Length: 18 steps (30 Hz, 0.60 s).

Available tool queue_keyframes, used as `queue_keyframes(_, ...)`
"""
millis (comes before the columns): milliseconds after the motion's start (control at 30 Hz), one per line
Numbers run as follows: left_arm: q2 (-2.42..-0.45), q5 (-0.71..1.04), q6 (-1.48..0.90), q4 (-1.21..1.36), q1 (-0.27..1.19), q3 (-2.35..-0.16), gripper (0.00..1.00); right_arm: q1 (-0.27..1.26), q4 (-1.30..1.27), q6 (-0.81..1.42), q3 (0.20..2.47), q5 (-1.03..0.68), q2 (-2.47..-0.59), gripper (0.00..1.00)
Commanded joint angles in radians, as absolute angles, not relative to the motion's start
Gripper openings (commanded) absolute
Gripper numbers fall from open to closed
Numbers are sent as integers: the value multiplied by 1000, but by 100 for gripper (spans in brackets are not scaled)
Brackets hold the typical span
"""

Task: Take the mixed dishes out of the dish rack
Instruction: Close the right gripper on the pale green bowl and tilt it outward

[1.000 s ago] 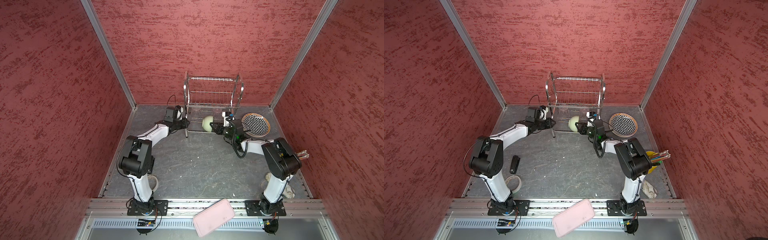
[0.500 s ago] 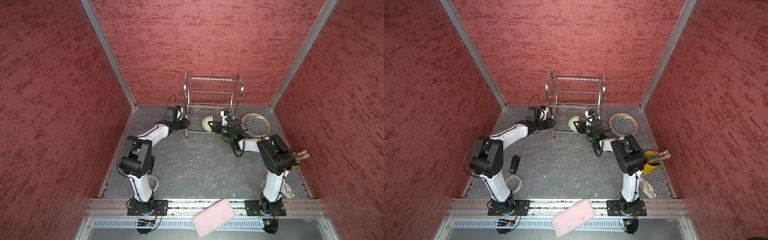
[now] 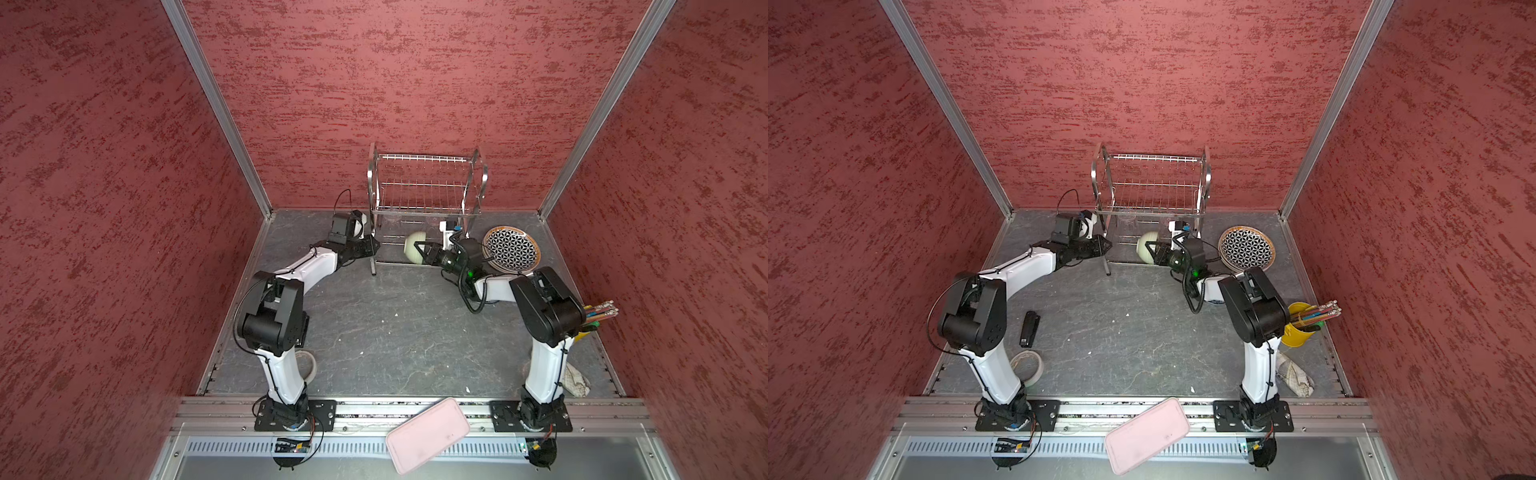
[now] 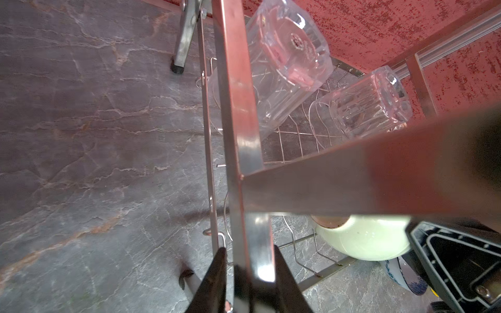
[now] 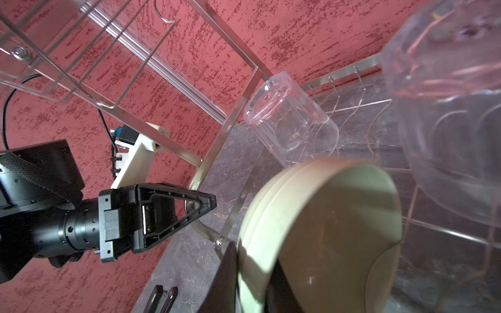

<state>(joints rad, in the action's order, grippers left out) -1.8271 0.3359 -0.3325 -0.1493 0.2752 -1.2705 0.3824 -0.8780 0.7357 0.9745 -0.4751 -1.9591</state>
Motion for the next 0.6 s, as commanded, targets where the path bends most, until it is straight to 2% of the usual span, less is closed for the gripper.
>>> queue_keyframes(0, -1835, 364, -333, -144, 282, -1294, 28, 379, -921, 739, 984, -476, -1970, 13)
queue_keyframes(400, -1833, 364, -335, -144, 283, -1290, 28, 361, -1017, 792, 945, -510, -1987, 1)
queue_keyframes(567, -1833, 362, -333, -144, 284, -1290, 28, 344, -1129, 859, 925, -540, -2017, 0)
